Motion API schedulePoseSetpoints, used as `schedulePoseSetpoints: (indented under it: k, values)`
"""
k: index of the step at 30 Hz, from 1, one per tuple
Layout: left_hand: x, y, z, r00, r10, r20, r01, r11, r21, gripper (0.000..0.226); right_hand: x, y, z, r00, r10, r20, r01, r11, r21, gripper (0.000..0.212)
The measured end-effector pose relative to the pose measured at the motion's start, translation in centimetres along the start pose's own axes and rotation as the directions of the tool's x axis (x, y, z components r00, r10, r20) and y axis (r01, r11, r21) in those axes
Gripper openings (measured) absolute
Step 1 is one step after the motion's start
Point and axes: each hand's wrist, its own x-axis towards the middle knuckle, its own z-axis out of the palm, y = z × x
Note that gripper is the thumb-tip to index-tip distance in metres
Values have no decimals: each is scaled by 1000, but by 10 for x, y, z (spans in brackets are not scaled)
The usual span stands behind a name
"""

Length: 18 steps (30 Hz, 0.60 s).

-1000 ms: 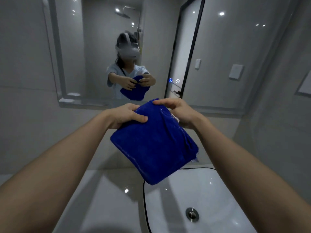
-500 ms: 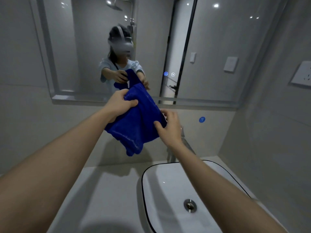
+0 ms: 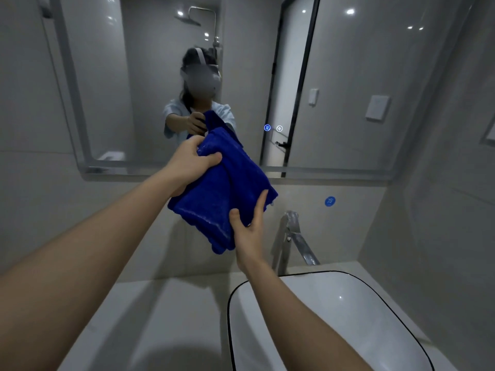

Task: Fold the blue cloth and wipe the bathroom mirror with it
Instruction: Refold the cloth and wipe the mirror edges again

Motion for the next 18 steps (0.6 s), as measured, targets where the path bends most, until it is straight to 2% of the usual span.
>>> schedulePoseSetpoints:
  k: [2, 3, 8, 10, 12, 13, 15, 18]
  values:
    - [3, -5, -2, 996, -27, -84, 32, 998, 50, 46, 7, 1, -2, 1000, -14, 0, 14, 997, -71, 77]
    - [5, -8, -3, 993, -27, -117, 36, 997, 75, 45, 11, 2, -3, 1000, -17, 16, 18, 996, -92, 76]
    - [13, -24, -2, 985, 82, -153, -57, 985, 160, 5, 41, 7, -16, 989, 17, 149, -7, 997, -71, 57]
    - [16, -28, -2, 993, 49, -112, -32, 988, 148, 22, 55, 4, -23, 980, 66, 186, -45, 992, -114, 54]
    - [16, -28, -2, 998, -66, -18, 67, 995, 72, 25, 67, -2, -32, 966, 92, 241, -50, 983, -174, 51]
    - [16, -29, -3, 992, -126, 23, 124, 990, 61, 37, 74, -6, -36, 956, 105, 273, -42, 973, -226, 53]
    - [17, -30, -4, 975, -215, 55, 205, 966, 157, 70, 88, -12, -41, 944, 98, 315, 18, 938, -346, 63]
    - [24, -28, -4, 981, -192, 29, 166, 908, 385, 94, 111, -22, -38, 933, 35, 358, 152, 864, -480, 73]
